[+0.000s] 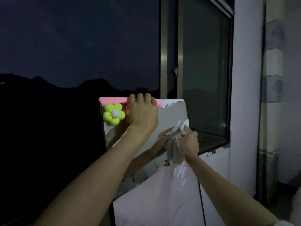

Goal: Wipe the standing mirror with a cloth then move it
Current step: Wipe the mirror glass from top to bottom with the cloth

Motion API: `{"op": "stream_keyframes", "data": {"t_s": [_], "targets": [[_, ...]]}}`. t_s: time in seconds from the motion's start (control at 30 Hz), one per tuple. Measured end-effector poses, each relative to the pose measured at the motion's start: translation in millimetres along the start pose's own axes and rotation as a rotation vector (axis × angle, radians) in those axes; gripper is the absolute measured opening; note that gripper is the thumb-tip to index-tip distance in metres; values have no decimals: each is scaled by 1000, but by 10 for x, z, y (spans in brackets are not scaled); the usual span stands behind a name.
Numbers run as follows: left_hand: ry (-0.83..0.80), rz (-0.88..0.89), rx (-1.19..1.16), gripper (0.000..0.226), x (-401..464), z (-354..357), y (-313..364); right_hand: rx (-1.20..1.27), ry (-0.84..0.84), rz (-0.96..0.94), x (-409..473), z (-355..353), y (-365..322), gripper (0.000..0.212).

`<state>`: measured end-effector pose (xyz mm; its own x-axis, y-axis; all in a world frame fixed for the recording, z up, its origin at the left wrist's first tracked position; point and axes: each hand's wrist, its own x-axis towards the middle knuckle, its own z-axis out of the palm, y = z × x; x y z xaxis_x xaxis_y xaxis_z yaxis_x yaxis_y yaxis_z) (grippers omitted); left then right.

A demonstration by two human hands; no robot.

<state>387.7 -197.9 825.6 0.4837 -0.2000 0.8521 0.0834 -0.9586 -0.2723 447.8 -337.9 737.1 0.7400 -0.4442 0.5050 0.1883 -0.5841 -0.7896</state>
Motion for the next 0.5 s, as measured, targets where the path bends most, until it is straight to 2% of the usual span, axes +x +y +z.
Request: {"op": "stream_keyframes", "data": {"t_s": [0.1, 0.2, 0.33, 0.5], "targets": [[-7, 20, -20, 39, -32, -47, -63, 103, 17, -201, -152, 1, -83, 45], [-23, 1, -44, 39, -92, -132, -120, 103, 24, -445, -341, 62, -236, 48], [-50, -61, -27, 36, -158, -301, -210, 170, -33, -561, -551, 127, -431, 45], [-2, -171, -117, 36, -289, -429, -658, 209, -19, -776, -1008, 214, -421, 41]]}}
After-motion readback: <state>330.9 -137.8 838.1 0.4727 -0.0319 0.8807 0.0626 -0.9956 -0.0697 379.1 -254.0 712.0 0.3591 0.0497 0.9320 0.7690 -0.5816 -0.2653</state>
